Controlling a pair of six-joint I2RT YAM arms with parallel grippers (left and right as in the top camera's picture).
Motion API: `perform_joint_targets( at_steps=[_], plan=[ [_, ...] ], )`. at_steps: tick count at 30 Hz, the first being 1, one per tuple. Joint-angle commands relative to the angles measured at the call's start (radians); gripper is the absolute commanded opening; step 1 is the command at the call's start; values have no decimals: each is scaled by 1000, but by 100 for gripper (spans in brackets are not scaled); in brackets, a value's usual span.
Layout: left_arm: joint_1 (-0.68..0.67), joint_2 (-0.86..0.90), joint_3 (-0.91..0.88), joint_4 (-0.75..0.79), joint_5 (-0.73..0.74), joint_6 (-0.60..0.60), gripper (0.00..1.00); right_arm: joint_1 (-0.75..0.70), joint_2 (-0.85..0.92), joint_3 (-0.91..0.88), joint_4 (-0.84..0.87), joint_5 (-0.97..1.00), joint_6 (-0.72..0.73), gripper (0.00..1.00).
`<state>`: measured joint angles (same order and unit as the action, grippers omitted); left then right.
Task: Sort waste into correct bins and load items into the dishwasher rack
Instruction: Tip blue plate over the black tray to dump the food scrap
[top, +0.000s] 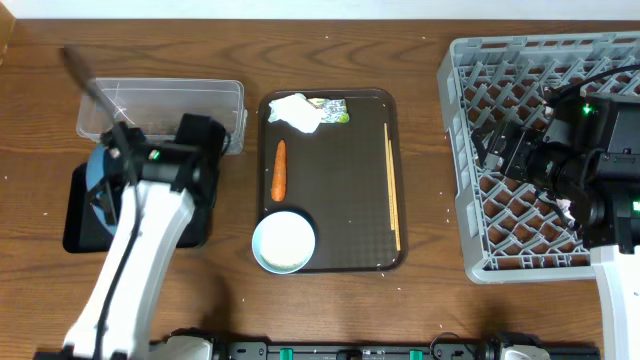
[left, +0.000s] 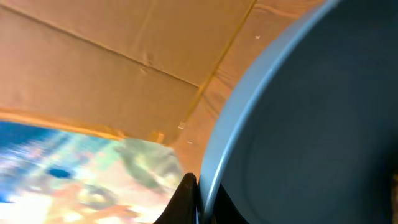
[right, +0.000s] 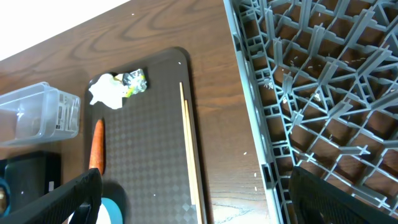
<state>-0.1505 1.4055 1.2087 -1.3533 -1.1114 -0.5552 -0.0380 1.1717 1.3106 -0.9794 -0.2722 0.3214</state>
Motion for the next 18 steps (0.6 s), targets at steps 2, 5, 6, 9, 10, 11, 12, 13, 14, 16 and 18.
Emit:
perform_joint_targets(
  at_steps=[2, 5, 6, 9, 10, 11, 12, 13, 14, 16, 18],
  plan=[
    [-10, 71, 26, -22, -129, -19, 6, 13, 5, 2, 0, 6, 7, 89],
    [-19, 106, 26, 9, -237, 25, 6, 13, 5, 2, 3, 6, 7, 89],
    [-23, 112, 26, 13, -244, 56, 6, 13, 5, 2, 7, 6, 7, 90],
    [-26, 114, 26, 16, -209, 57, 6, 13, 5, 2, 20, 6, 7, 90],
    [-26, 114, 26, 14, -210, 58, 6, 13, 5, 2, 21, 6, 7, 90],
    [-26, 113, 26, 12, -222, 63, 6, 13, 5, 2, 23, 6, 7, 90],
    [-26, 113, 26, 11, -234, 64, 6, 13, 5, 2, 23, 6, 7, 90],
    [-26, 113, 26, 12, -245, 65, 6, 13, 5, 2, 23, 6, 7, 90],
    [-26, 113, 26, 12, -244, 65, 6, 13, 5, 2, 22, 6, 7, 90],
    [-26, 113, 26, 11, -243, 65, 6, 13, 5, 2, 22, 6, 7, 90],
    [-26, 113, 26, 12, -248, 71, 6, 13, 5, 2, 23, 6, 7, 90]
  ],
)
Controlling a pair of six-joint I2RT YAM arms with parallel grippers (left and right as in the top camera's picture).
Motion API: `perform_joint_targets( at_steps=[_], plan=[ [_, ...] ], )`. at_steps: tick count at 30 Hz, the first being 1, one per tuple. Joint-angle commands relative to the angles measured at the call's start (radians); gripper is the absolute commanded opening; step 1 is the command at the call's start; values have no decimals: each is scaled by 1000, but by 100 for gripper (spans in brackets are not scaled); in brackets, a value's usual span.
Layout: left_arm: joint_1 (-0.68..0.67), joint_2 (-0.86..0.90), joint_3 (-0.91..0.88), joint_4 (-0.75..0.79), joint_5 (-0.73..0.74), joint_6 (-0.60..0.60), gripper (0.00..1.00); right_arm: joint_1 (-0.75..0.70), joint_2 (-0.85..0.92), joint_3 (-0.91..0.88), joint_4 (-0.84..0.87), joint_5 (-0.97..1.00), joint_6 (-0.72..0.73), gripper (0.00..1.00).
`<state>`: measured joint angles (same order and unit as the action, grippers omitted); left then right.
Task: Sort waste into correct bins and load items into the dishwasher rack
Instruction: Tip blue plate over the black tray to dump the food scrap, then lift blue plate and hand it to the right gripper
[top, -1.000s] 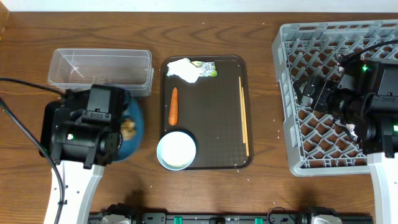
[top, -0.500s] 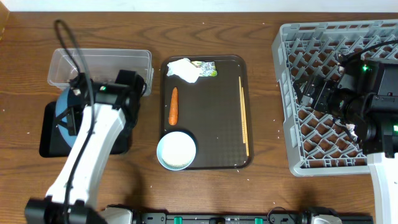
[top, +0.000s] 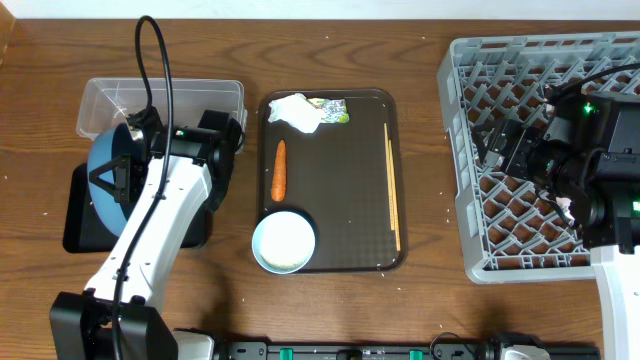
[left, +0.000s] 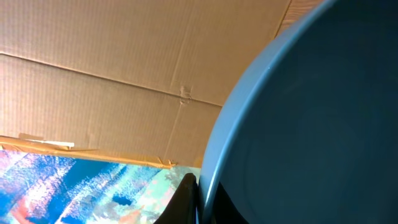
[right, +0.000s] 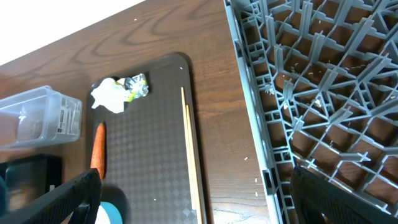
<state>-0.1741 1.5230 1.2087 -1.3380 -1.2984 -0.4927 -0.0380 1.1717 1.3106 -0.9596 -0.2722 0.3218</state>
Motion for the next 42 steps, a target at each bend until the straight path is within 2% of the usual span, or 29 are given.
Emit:
perform_joint_targets(
  at_steps=[1, 6, 13, 17, 21, 25, 27, 32, 37, 40, 42],
  plan=[
    [-2, -5, 26, -4, -65, 24, 6, 13, 5, 2, 5, 6, 7, 90],
    [-2, -5, 26, 13, -40, 24, 6, 13, 5, 2, 11, 6, 7, 90],
    [-28, -37, 45, 23, 149, 5, 6, 13, 5, 2, 6, 2, 14, 90],
    [-94, -135, 132, 23, 284, 10, 6, 13, 5, 2, 3, -54, -3, 92],
    [-158, -256, 235, 85, 568, 38, 6, 13, 5, 2, 32, -228, -95, 90],
    [-214, -364, 244, 259, 1027, 240, 6, 42, 5, 2, 96, -455, -193, 88],
    [-238, -383, 244, 294, 1138, 253, 6, 82, 5, 2, 126, -524, -218, 87],
    [-301, -381, 244, 314, 1194, 253, 6, 226, 5, 2, 161, -510, -260, 88],
    [-358, -377, 244, 320, 1213, 253, 6, 361, 16, 2, 180, -278, -216, 85],
    [-383, -377, 244, 331, 1216, 253, 6, 413, 41, 2, 180, -192, -211, 78],
    [-398, -380, 244, 342, 1246, 253, 7, 434, 63, 2, 182, -187, -211, 69]
  ],
)
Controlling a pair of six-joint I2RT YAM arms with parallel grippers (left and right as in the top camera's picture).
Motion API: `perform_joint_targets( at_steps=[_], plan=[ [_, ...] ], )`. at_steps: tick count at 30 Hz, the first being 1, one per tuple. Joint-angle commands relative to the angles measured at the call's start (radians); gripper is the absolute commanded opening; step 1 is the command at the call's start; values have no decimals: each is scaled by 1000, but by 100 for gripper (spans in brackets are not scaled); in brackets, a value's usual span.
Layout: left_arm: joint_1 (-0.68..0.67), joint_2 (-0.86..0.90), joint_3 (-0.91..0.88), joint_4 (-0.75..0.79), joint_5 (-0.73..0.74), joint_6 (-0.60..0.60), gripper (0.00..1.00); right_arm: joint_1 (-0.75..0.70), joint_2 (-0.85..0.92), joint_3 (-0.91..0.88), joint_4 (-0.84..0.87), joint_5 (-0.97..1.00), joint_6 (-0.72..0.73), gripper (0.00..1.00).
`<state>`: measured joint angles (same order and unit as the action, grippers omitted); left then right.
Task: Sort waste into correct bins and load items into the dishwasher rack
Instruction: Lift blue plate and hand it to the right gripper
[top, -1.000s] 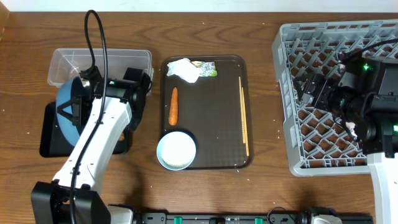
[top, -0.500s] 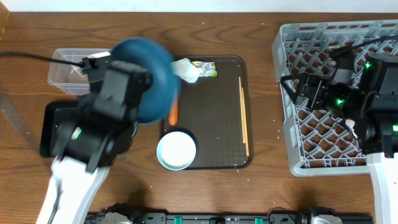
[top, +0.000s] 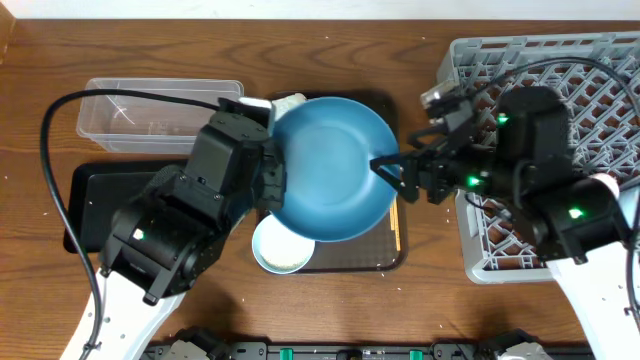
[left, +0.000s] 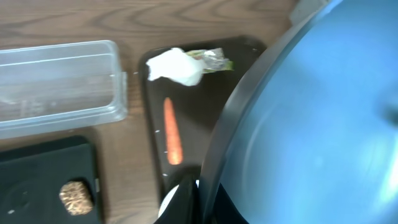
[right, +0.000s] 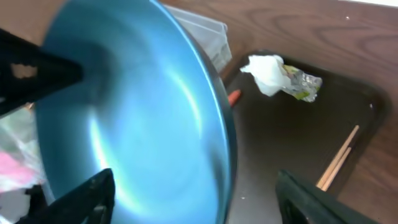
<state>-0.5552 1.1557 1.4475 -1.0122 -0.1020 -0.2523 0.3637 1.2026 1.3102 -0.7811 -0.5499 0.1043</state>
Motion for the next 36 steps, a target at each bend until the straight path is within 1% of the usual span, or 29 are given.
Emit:
perform_joint_targets(
  at_steps=[1, 3, 4, 5, 7, 8, 9, 10, 11, 12, 13, 15, 16, 17, 19, 23, 24, 26, 28, 30, 32, 35, 36],
  plan=[
    [-22, -14, 5, 24, 69, 13, 6, 39, 44, 3, 3, 91, 7, 64],
    [-30, -19, 5, 31, 75, 13, 6, 43, 67, 3, 3, 91, 7, 45],
    [-31, -21, 5, 32, 71, 13, 6, 43, 76, 3, 3, 91, 7, 29],
    [-31, -23, 5, 32, 70, 13, 6, 43, 82, 3, 3, 91, 7, 19],
    [-31, -25, 5, 31, 68, 13, 6, 43, 85, 3, 5, 91, 7, 6],
    [-31, -26, 5, 31, 69, 13, 6, 42, 84, 3, 7, 91, 6, 1],
    [-31, -26, 5, 32, 68, 13, 7, 42, 78, 3, 8, 103, 2, 1],
    [-31, -26, 5, 35, 68, 13, 11, 42, 77, 3, 8, 117, 2, 1],
    [-31, -26, 5, 40, 68, 13, 24, 42, 72, 3, 8, 142, 2, 1],
    [-31, -26, 5, 47, 68, 12, 43, 42, 68, 3, 6, 167, 3, 1],
    [-31, -26, 5, 55, 69, 12, 59, 42, 63, 3, 3, 195, 3, 1],
    [-31, -26, 5, 65, 68, 13, 76, 42, 46, 3, -1, 261, 3, 1],
    [-31, -26, 5, 67, 68, 13, 89, 42, 35, 3, -2, 307, 3, 1],
    [-31, -26, 5, 70, 68, 13, 98, 41, 24, 3, -5, 380, 4, 1],
    [-31, -26, 5, 77, 65, 13, 98, 40, 6, 3, -11, 555, 16, 1],
    [-31, -26, 5, 87, 65, 12, 98, 26, -13, 3, -20, 1093, 96, 1],
    [-31, -26, 5, 87, 65, 13, 98, 14, -13, 3, -8, 1229, 113, 1],
    [-31, -26, 5, 85, 65, 13, 98, -10, -10, 3, 27, 1424, 119, 1],
    [-31, -26, 5, 82, 66, 12, 98, -47, -5, 3, 97, 1618, 119, 1],
    [-31, -26, 5, 82, 66, 12, 98, -83, 3, 3, 170, 1748, 109, 1],
    [-31, -26, 5, 81, 66, 12, 98, -140, 19, 3, 302, 1843, 42, 1],
    [-31, -26, 5, 72, 66, 12, 98, -243, 55, 3, 514, 1836, -113, 1],
    [-31, -26, 5, 68, 66, 12, 97, -269, 66, 3, 560, 1830, -151, 1]
  ],
)
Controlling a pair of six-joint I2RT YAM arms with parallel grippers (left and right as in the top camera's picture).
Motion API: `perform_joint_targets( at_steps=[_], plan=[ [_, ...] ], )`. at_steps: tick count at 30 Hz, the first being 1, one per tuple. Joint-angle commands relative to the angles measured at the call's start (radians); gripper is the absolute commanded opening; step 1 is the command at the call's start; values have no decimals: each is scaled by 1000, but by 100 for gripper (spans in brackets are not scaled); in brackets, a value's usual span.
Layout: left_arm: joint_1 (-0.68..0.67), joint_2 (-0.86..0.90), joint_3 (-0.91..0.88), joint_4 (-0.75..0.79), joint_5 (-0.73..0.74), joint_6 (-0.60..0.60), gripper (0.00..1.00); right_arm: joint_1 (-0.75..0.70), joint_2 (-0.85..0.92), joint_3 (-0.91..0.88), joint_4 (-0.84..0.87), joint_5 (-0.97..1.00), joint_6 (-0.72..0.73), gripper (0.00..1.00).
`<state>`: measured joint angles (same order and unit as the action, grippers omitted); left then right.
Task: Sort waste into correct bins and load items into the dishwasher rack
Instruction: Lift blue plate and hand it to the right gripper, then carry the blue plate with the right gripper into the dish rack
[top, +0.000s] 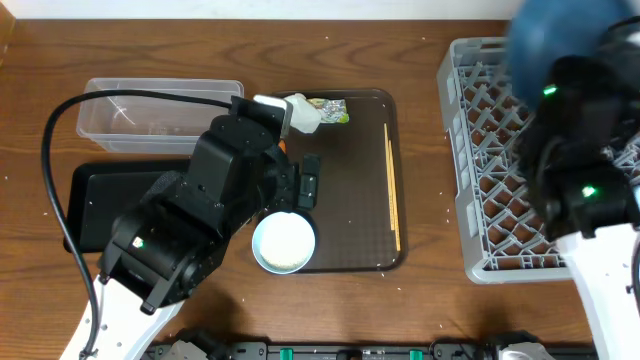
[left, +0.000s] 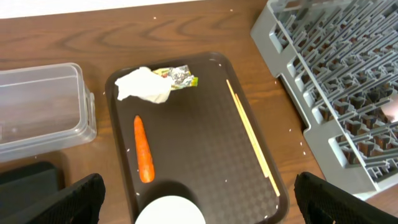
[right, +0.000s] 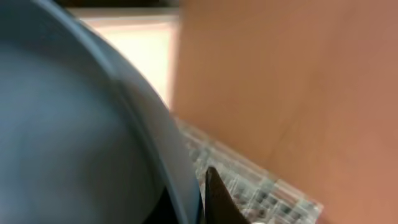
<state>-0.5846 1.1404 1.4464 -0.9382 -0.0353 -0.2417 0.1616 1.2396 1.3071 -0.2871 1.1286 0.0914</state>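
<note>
A blue plate hangs blurred above the far end of the grey dishwasher rack. My right gripper is shut on the plate's rim. My left gripper is open and empty over the near end of the brown tray. On the tray lie an orange carrot, a white napkin, a foil wrapper, a pair of chopsticks and a white bowl.
A clear plastic container stands left of the tray at the back. In front of it sits a black bin, partly under my left arm. The rack fills the right side of the table.
The blue plate has passed from my left gripper to my right. My left gripper is now open and empty over the tray. My right gripper, then open at the plate's edge, now holds it above the rack.
My left gripper held the blue plate tilted over the black bin at the left, while my right gripper waited open by the rack. Then the plate was over the tray with the open right gripper at its rim. Now the right gripper has it over the rack.
</note>
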Motion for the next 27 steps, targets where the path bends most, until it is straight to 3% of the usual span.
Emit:
perform_joint_targets(
  at_steps=[1, 5, 9, 14, 19, 27],
  plan=[
    [-1, -11, 6, -13, 0, 1, 98, -96, 45, 6, 119, 150, -187, 1],
    [-1, -11, 6, -56, 0, 1, 98, -220, 134, 6, 343, 90, -490, 1],
    [-1, -11, 6, -71, 0, 1, 98, -306, 231, 6, 437, -64, -749, 1],
    [-1, -11, 6, -70, 1, 1, 98, -369, 364, 6, 618, -95, -1052, 1],
    [-1, -11, 6, -70, 2, 1, 98, -379, 450, 6, 669, -171, -1220, 1],
    [-1, -11, 6, -77, 46, -6, 98, -387, 533, 6, 669, -290, -1270, 1]
  ],
)
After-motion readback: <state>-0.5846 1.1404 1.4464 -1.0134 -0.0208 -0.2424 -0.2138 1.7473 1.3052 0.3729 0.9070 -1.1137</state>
